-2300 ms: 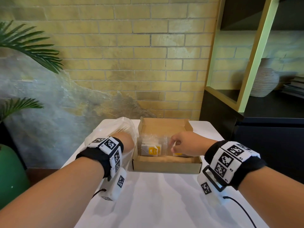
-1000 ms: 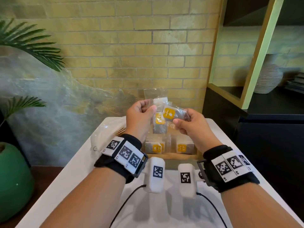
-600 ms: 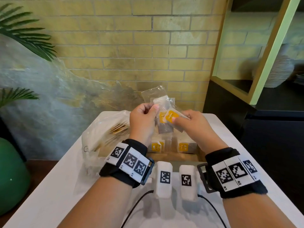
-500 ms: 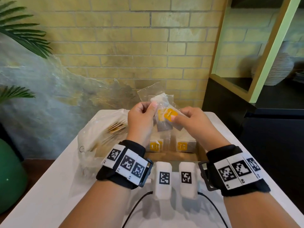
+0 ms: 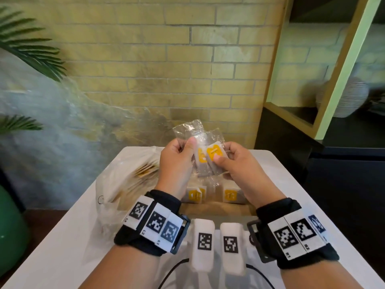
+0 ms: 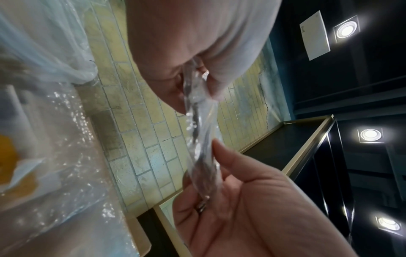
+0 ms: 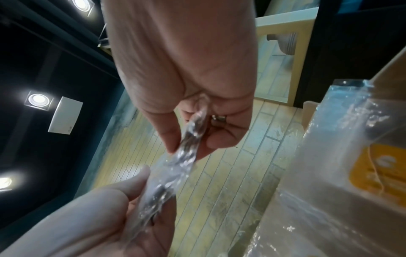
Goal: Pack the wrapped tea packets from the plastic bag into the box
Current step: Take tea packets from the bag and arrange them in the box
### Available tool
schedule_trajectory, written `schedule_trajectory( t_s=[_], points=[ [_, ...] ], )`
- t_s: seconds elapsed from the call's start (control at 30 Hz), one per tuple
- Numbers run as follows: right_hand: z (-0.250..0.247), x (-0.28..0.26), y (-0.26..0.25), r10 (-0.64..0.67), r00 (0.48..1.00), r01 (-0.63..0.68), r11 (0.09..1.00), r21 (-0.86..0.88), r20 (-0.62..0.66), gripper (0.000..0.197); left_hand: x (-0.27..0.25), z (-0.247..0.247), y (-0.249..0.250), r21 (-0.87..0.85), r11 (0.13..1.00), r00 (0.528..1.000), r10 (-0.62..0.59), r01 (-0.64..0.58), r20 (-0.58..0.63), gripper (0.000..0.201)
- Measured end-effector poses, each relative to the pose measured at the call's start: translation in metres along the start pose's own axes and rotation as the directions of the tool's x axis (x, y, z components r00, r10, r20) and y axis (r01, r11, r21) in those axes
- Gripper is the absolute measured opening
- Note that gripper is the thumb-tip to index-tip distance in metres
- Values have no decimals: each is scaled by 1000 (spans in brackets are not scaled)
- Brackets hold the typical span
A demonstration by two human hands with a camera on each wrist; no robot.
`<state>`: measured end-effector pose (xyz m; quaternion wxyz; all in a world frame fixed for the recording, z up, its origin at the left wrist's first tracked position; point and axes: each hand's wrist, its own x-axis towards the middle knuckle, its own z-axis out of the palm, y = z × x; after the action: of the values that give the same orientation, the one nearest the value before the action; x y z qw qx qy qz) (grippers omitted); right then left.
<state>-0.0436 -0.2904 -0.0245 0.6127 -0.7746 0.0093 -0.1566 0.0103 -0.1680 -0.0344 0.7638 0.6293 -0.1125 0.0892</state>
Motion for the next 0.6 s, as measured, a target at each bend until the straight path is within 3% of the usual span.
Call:
schedule_trajectory(
  t_s=[0.23,0.4,0.6],
  points=[
    [-4,-2,0,37,997,-46,990,135,68,29,-5,-2,10,17,1000,996,-18,16,92,34],
    [-11,-2,-5,16,998,-23,992,127,58,8,-4,-4,14,23,999,991,-44,42,123,41],
    [-5,-3,-7,25,999,-34,978,206,45,10,-9,0,13,49,998,983,-43,35,179,33]
  ],
)
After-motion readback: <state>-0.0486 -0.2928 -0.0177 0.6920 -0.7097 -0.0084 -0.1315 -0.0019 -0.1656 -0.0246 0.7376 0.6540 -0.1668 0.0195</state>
